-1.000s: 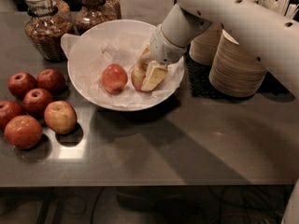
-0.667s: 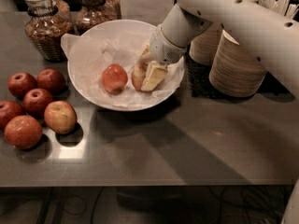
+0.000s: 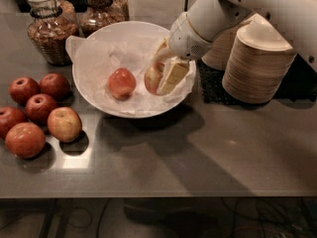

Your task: Pick apple from white bowl

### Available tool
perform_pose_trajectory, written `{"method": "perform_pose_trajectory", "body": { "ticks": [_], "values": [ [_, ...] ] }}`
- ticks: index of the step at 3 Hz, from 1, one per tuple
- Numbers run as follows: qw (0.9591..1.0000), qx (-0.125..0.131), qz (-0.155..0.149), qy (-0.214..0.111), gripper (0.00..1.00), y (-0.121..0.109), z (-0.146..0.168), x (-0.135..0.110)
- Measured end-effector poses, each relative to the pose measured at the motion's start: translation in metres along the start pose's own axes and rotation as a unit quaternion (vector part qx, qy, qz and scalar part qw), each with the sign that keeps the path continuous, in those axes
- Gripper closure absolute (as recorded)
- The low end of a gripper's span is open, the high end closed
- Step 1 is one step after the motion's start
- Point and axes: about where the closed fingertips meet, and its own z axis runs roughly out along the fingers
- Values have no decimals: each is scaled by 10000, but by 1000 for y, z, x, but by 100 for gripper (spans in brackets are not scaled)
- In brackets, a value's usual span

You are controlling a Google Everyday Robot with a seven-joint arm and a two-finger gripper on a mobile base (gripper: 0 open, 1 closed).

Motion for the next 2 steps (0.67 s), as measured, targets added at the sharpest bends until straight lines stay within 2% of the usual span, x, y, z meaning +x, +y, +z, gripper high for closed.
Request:
{"method": "perform_pose_trajectory", "body": {
  "ticks": [1, 2],
  "values": [
    [9988, 298, -257, -294, 100, -2, -41, -27],
    [9988, 298, -257, -294, 100, -2, -41, -27]
  ]
}}
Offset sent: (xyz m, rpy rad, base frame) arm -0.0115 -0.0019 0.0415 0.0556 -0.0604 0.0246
